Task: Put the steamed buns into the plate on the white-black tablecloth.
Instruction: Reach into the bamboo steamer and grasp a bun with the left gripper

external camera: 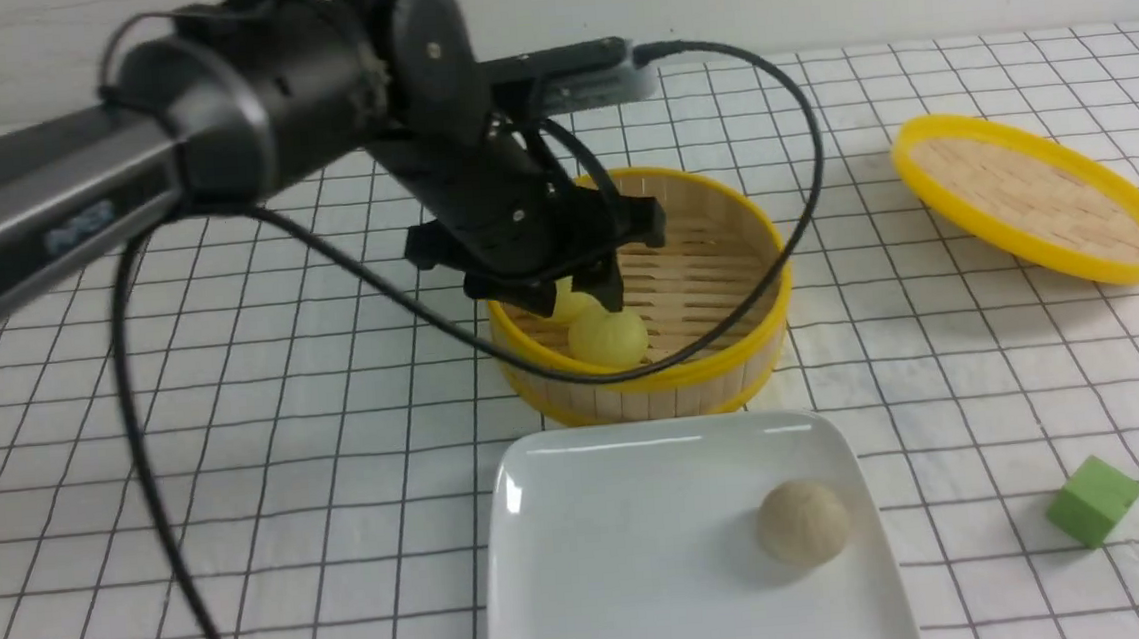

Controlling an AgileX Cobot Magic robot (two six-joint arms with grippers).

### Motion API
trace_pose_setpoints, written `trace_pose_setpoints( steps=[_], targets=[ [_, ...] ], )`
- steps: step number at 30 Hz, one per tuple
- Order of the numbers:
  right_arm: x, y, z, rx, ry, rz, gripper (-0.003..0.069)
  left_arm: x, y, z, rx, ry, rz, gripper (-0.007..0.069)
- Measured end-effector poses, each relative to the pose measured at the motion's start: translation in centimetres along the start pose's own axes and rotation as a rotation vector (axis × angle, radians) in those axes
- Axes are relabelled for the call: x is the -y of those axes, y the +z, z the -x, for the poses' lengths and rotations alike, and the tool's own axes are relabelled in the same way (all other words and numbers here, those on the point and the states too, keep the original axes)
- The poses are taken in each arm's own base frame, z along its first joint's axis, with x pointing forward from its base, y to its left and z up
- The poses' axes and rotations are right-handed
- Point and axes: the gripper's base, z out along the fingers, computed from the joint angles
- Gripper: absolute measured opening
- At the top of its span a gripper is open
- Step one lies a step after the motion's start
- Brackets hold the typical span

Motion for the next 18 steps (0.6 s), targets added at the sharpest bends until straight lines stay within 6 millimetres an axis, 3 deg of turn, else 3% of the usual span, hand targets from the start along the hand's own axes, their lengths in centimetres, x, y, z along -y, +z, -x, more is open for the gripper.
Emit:
trace_pose_setpoints(
  steps=[3,5,9,11,13,15,17,18],
  targets=[
    [0.0,0.0,0.0,0.000,0.000,0.000,0.0001,0.1,1.7,0.7,0.000,0.026,0.022,0.0444],
    [0.0,0.0,0.0,0.000,0.000,0.000,0.0003,-0.1,4.2,1.2,-0.004,0.038,0.041,0.0442],
    [0.0,0.0,0.0,0.000,0.000,0.000,0.0008,-0.5,6.4,1.0,-0.020,0.047,0.060,0.0413],
    [0.0,0.0,0.0,0.001,0.000,0.000,0.0010,-0.8,7.4,0.7,-0.037,0.053,0.071,0.0357],
    [0.0,0.0,0.0,0.006,0.000,0.001,0.0013,-0.8,7.4,0.8,-0.040,0.050,0.073,0.0227],
    [0.0,0.0,0.0,0.007,0.000,0.002,0.0014,-0.6,6.8,1.0,-0.047,0.050,0.073,0.0106],
    [0.0,0.0,0.0,0.007,0.000,0.002,0.0015,-0.5,6.1,1.2,-0.050,0.051,0.073,0.0064],
    [0.0,0.0,0.0,0.007,0.000,0.002,0.0016,-0.2,4.8,1.6,-0.050,0.052,0.071,0.0034]
  ],
)
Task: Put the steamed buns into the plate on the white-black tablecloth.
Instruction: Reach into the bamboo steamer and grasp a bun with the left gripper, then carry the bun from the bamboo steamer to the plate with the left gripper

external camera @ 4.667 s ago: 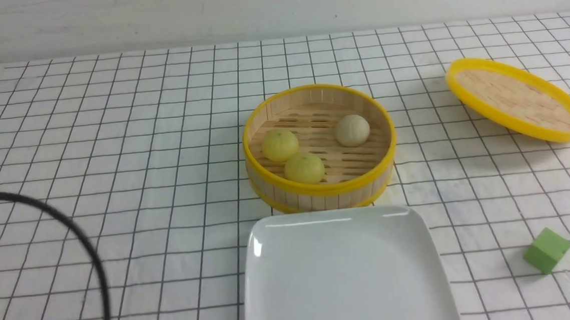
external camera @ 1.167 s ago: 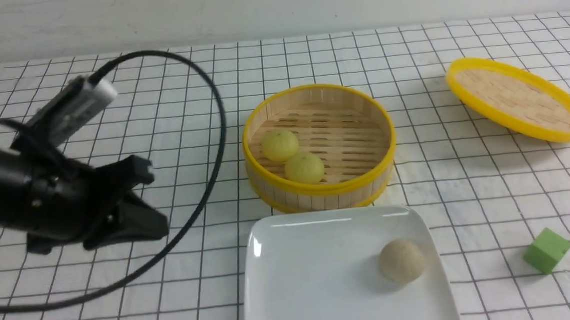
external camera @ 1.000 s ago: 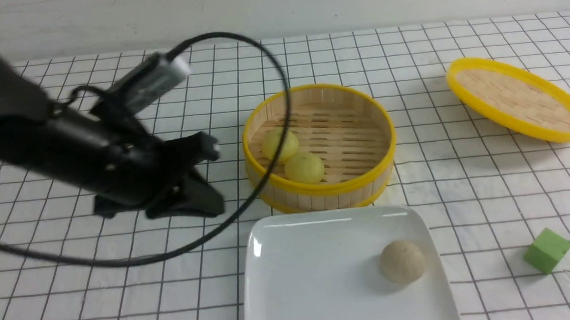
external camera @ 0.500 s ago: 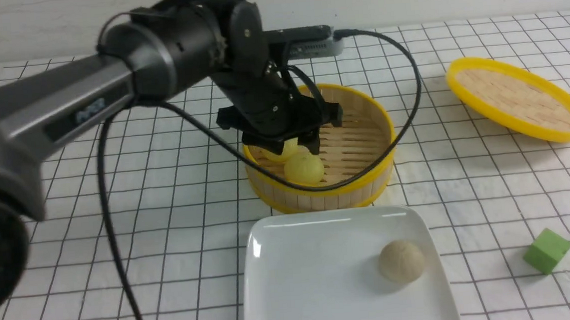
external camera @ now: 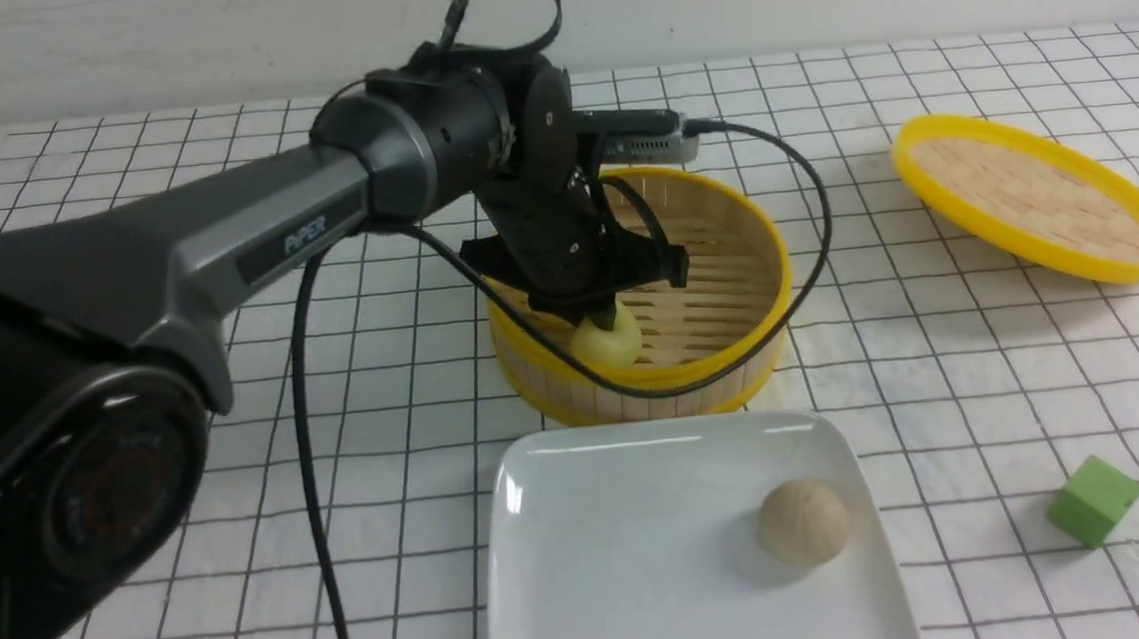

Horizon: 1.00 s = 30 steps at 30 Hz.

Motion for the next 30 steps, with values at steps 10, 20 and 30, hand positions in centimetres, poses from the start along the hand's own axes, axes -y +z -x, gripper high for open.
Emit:
trace_pose_setpoints(
  steps=[10,20,30],
  targets=[
    [0.0,0.0,0.0,0.000,-0.001,-0.001,0.0026,1.2,-18.8,1.5,0.176,0.045,-0.042,0.0024],
    [0.0,0.0,0.0,0.001,-0.002,-0.002,0.0029,0.9,-11.5,-5.8,-0.214,-0.043,-0.124,0.0035],
    [-0.1,0.0,0.1,0.009,0.007,0.011,0.0041,2.9,-1.3,-9.2,-0.252,-0.011,-0.097,0.0224]
  ],
)
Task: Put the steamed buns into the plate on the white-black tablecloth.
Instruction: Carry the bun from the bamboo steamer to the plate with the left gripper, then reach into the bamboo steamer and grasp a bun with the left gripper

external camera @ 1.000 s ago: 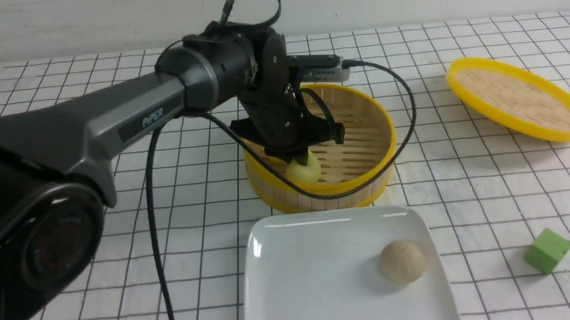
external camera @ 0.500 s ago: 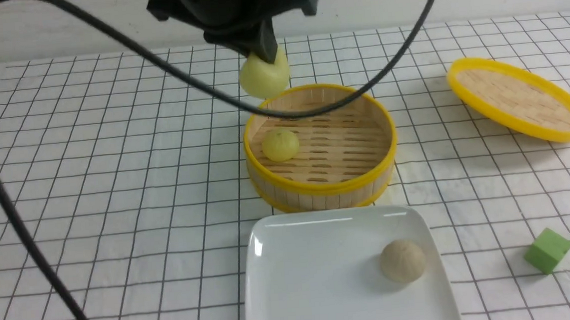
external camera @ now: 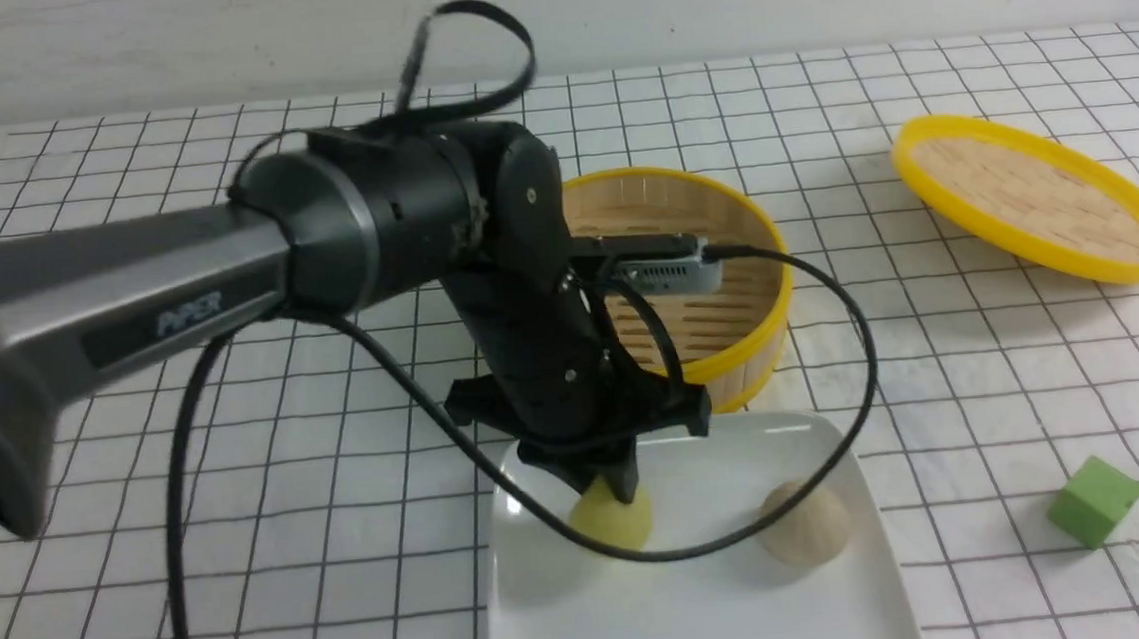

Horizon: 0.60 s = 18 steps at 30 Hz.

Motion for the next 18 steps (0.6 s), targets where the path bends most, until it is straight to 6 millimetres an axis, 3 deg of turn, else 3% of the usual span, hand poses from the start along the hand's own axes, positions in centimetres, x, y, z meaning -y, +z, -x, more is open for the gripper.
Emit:
trace_pose_setpoints(
  steps=[1,4,8,11,15,18],
  targets=[
    [0.0,0.0,0.0,0.001,0.000,0.000,0.0041,0.0,0.1,0.0,-0.002,0.001,0.000,0.0224],
    [0.0,0.0,0.0,0.001,0.000,0.000,0.0046,0.5,0.1,0.1,0.003,0.010,-0.005,0.0338],
    [0.0,0.0,0.1,0.006,0.000,0.002,0.0050,1.1,-1.8,1.5,0.044,0.007,-0.009,0.0426],
    [0.0,0.0,0.1,0.009,0.001,0.003,0.0051,1.2,-3.8,2.9,0.109,-0.002,0.009,0.0437],
    [0.0,0.0,0.1,0.010,0.001,0.003,0.0054,-0.4,-7.1,6.5,0.278,-0.115,0.026,0.0440],
    [0.0,0.0,0.1,0.010,0.001,0.004,0.0059,-1.7,-7.3,8.4,0.336,-0.159,0.031,0.0442]
  ],
)
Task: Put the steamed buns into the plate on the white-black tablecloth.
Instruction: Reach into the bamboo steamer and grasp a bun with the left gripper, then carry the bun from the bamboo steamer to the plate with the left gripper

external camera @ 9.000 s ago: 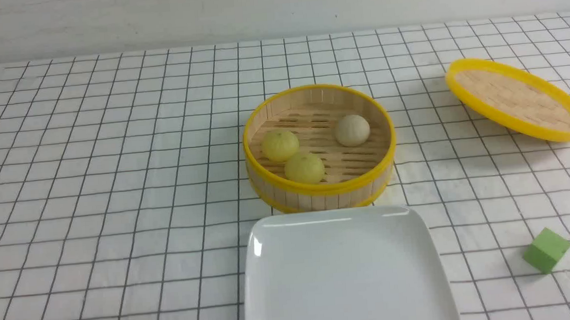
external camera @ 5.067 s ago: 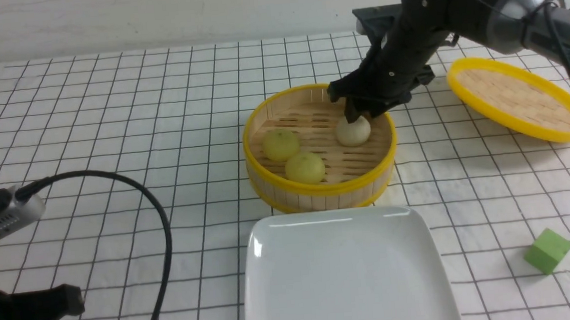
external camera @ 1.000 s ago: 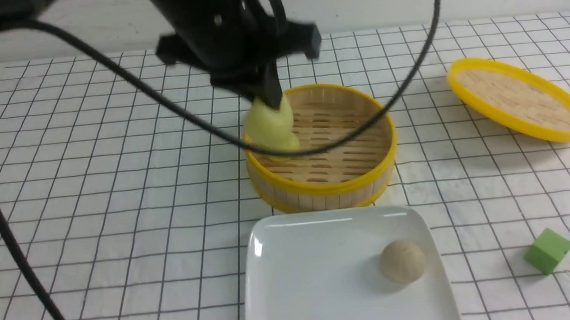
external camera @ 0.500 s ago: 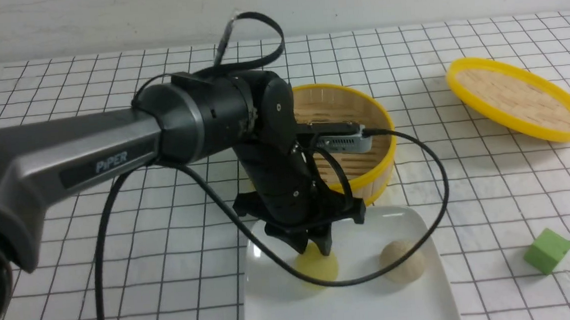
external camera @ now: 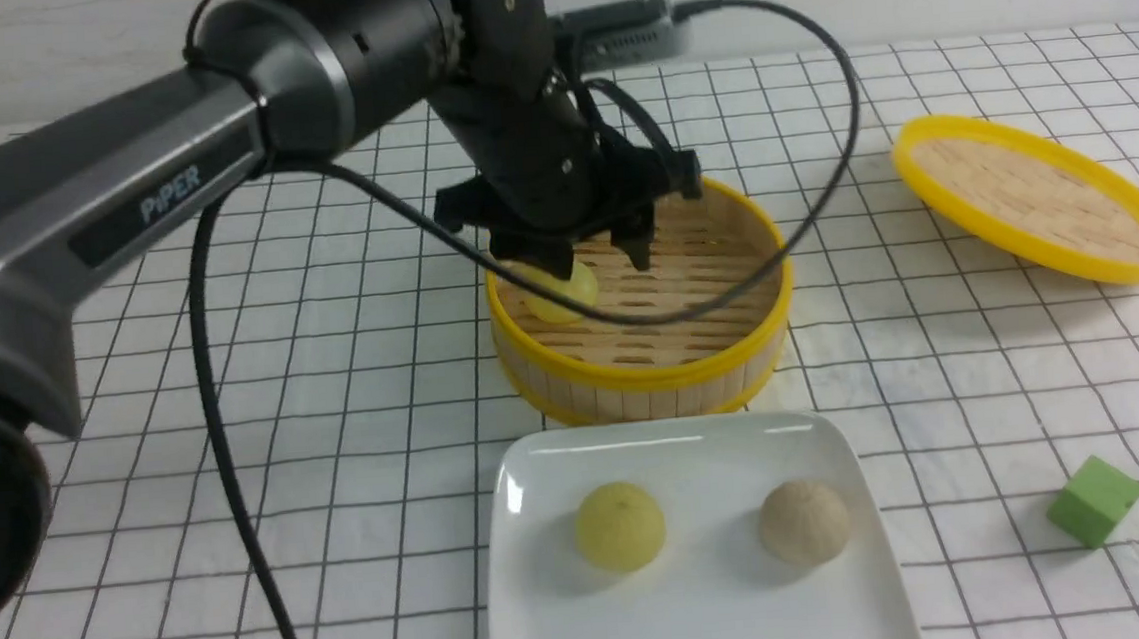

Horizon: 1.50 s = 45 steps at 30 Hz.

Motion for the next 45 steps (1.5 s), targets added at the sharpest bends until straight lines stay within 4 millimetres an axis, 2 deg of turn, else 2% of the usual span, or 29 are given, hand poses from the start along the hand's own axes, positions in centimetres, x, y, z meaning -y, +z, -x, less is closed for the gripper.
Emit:
trace_pose_setpoints(
  steps=[4,5,6,7,9,11,14,16,18,19,22,23,24,25,27,28,29,30,33,35,36,37,38,40,41,42,43,44,45],
  targets=[
    [0.0,0.0,0.0,0.000,0.001,0.002,0.0063,-1.2,2.1,0.9,0.024,-0.008,0.030,0.0442],
    [0.0,0.0,0.0,0.000,0.001,0.002,0.0065,-1.7,3.6,1.0,0.034,0.000,0.049,0.0442],
    [0.0,0.0,0.0,0.000,0.002,0.002,0.0066,-1.8,4.0,1.0,0.038,0.006,0.057,0.0442],
    [0.0,0.0,0.0,-0.001,0.002,0.002,0.0068,-2.2,5.6,0.9,0.039,0.022,0.076,0.0442],
    [0.0,0.0,0.0,-0.001,0.003,0.004,0.0072,-2.5,7.2,0.6,0.029,0.029,0.091,0.0438],
    [0.0,0.0,0.0,-0.001,0.004,0.005,0.0074,-2.6,7.7,0.5,0.025,0.030,0.094,0.0428],
    [-0.1,0.0,0.0,-0.002,0.009,0.011,0.0076,-2.9,8.9,0.2,0.002,0.032,0.107,0.0343],
    [-0.1,0.0,0.0,-0.004,0.013,0.016,0.0080,-2.9,9.0,0.0,-0.021,0.023,0.113,0.0187],
    [-0.1,0.0,0.0,-0.003,0.013,0.016,0.0081,-2.9,8.4,0.0,-0.035,0.018,0.115,0.0071],
    [-0.1,0.0,0.0,-0.003,0.013,0.016,0.0081,-2.8,7.9,0.0,-0.040,0.019,0.115,0.0043],
    [-0.1,0.0,0.0,-0.003,0.013,0.016,0.0081,-2.6,6.2,0.2,-0.039,0.030,0.113,0.0027],
    [-0.1,0.0,0.0,-0.003,0.013,0.016,0.0081,-2.4,4.9,0.3,-0.046,0.037,0.109,0.0025],
    [-0.1,0.0,0.0,-0.003,0.013,0.016,0.0083,-1.9,2.1,0.7,-0.037,0.054,0.091,0.0025],
    [-0.1,0.0,0.0,-0.003,0.013,0.016,0.0083,-1.8,1.7,0.8,-0.033,0.054,0.090,0.0025],
    [-0.2,0.0,0.0,-0.004,0.014,0.017,0.0087,-1.0,-4.4,1.4,0.027,0.110,0.067,0.0024],
    [-0.2,0.0,0.0,-0.004,0.014,0.017,0.0087,-1.0,-4.9,1.4,0.032,0.120,0.065,0.0024],
    [-0.2,0.0,0.0,-0.004,0.015,0.019,0.0090,-0.8,-8.6,1.3,0.055,0.162,0.058,0.0024],
    [-0.2,0.0,0.0,-0.005,0.018,0.021,0.0091,-0.7,-10.6,1.0,0.064,0.181,0.055,0.0024],
    [-0.2,0.0,0.0,0.000,0.021,0.027,0.0092,-0.8,-14.7,-0.4,0.071,0.224,0.041,0.0024],
    [-0.3,0.0,0.0,-0.002,0.023,0.028,0.0092,-0.8,-15.5,-1.3,0.062,0.231,0.029,0.0024],
    [-0.3,0.0,0.0,-0.001,0.023,0.029,0.0093,-0.5,-15.6,-2.9,0.025,0.245,0.014,0.0024],
    [-0.3,0.0,0.0,-0.001,0.023,0.029,0.0093,-0.4,-15.6,-3.1,0.018,0.246,0.009,0.0024],
    [-0.3,0.0,0.0,-0.001,0.024,0.030,0.0094,0.1,-14.7,-5.3,-0.053,0.265,-0.011,0.0024],
    [-0.3,0.0,0.0,-0.001,0.024,0.030,0.0096,0.6,-13.7,-7.1,-0.122,0.286,-0.021,0.0024],
    [-0.3,0.0,0.0,-0.002,0.026,0.032,0.0098,1.6,-11.5,-10.3,-0.239,0.330,-0.035,0.0026],
    [-0.3,0.0,0.0,-0.002,0.026,0.032,0.0099,1.9,-10.2,-11.8,-0.283,0.348,-0.039,0.0026],
    [-0.3,0.0,0.0,-0.002,0.026,0.032,0.0099,2.0,-9.9,-12.1,-0.290,0.353,-0.039,0.0027],
    [-0.3,0.0,0.0,-0.002,0.026,0.032,0.0101,2.8,-7.7,-14.3,-0.321,0.390,-0.053,0.0028],
    [-0.3,0.0,0.0,-0.002,0.026,0.032,0.0103,3.3,-6.6,-15.5,-0.320,0.411,-0.065,0.0029]
  ],
)
